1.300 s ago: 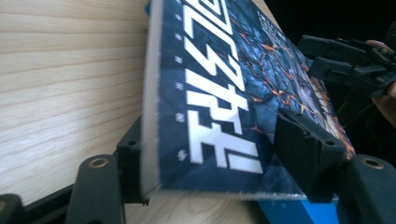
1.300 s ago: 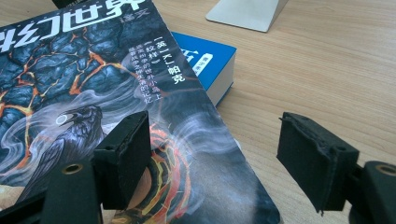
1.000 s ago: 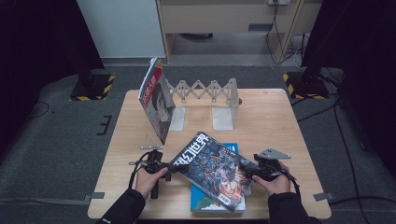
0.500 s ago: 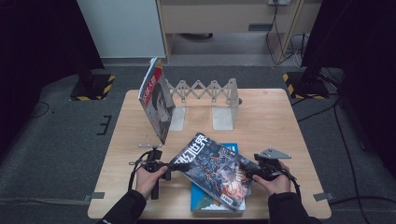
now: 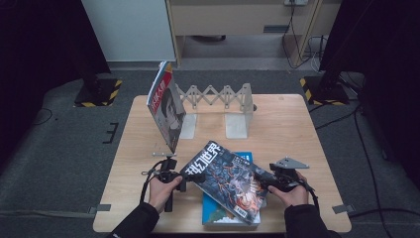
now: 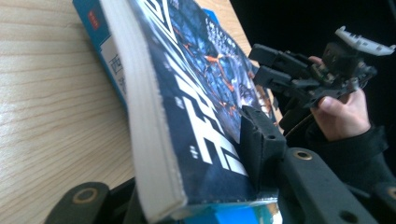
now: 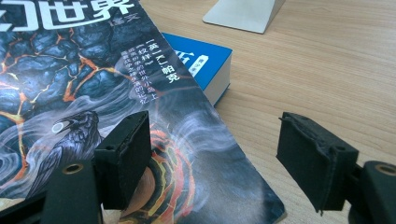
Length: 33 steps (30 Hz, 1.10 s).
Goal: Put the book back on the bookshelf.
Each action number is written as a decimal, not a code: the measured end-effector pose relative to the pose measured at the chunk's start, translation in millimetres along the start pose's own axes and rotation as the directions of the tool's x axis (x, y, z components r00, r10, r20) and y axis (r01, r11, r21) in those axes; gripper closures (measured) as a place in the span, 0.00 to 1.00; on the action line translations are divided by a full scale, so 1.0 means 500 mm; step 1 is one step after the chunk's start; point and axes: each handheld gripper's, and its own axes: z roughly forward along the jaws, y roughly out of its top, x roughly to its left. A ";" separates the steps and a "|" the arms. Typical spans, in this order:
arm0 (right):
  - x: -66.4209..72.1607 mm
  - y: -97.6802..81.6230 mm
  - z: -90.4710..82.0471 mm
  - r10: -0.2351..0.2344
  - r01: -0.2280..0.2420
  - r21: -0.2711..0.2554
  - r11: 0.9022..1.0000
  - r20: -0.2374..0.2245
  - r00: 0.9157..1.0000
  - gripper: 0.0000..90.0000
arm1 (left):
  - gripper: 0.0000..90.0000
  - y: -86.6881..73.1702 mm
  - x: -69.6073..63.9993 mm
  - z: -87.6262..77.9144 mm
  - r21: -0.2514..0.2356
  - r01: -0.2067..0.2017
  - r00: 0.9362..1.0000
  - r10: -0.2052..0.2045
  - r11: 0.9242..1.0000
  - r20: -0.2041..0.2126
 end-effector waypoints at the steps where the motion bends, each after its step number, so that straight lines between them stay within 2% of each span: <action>1: -0.001 0.000 0.000 -0.004 0.004 0.001 1.000 -0.001 1.000 0.29 | 0.76 0.001 -0.003 -0.001 0.000 -0.003 1.000 0.003 1.000 -0.001; 11: -0.002 0.004 -0.003 -0.006 0.006 0.006 1.000 -0.006 1.000 0.31 | 0.81 0.012 -0.033 -0.013 -0.031 -0.011 1.000 0.011 0.999 -0.006; 14: -0.008 0.006 -0.008 -0.007 0.007 -0.003 1.000 0.008 1.000 0.31 | 0.83 0.019 -0.042 -0.023 -0.054 -0.010 1.000 0.010 0.999 -0.003; 19: -0.033 0.007 -0.025 0.024 -0.022 -0.026 0.999 0.054 0.998 0.32 | 0.86 0.034 -0.057 -0.044 -0.091 -0.005 1.000 0.005 0.996 0.003; 22: -0.044 0.006 -0.030 0.029 -0.027 -0.027 0.999 0.072 0.997 0.33 | 0.87 0.040 -0.065 -0.051 -0.106 -0.008 1.000 0.008 0.994 0.004; 25: -0.061 0.003 -0.036 0.039 -0.037 -0.021 0.999 0.096 0.995 0.33 | 0.90 0.056 -0.088 -0.069 -0.137 -0.014 1.000 0.016 0.990 0.012; 26: -0.061 0.003 -0.036 0.039 -0.037 -0.021 0.999 0.096 0.995 0.33 | 0.90 0.056 -0.088 -0.069 -0.137 -0.014 1.000 0.016 0.990 0.012; 27: -0.067 0.001 -0.038 0.038 -0.036 -0.017 0.999 0.107 0.994 0.33 | 0.91 0.066 -0.102 -0.076 -0.158 -0.028 0.999 0.030 0.987 0.014; 29: -0.071 0.000 -0.040 0.040 -0.039 -0.016 0.999 0.115 0.993 0.33 | 0.91 0.076 -0.117 -0.083 -0.170 -0.048 0.998 0.052 0.984 0.021; 31: -0.076 -0.001 -0.041 0.035 -0.033 -0.016 0.999 0.121 0.992 0.33 | 0.91 0.087 -0.135 -0.090 -0.172 -0.079 0.997 0.080 0.982 -0.002; 33: -0.080 -0.003 -0.041 0.039 -0.037 -0.014 0.999 0.128 0.991 0.33 | 0.91 0.091 -0.140 -0.092 -0.174 -0.086 0.996 0.086 0.981 -0.007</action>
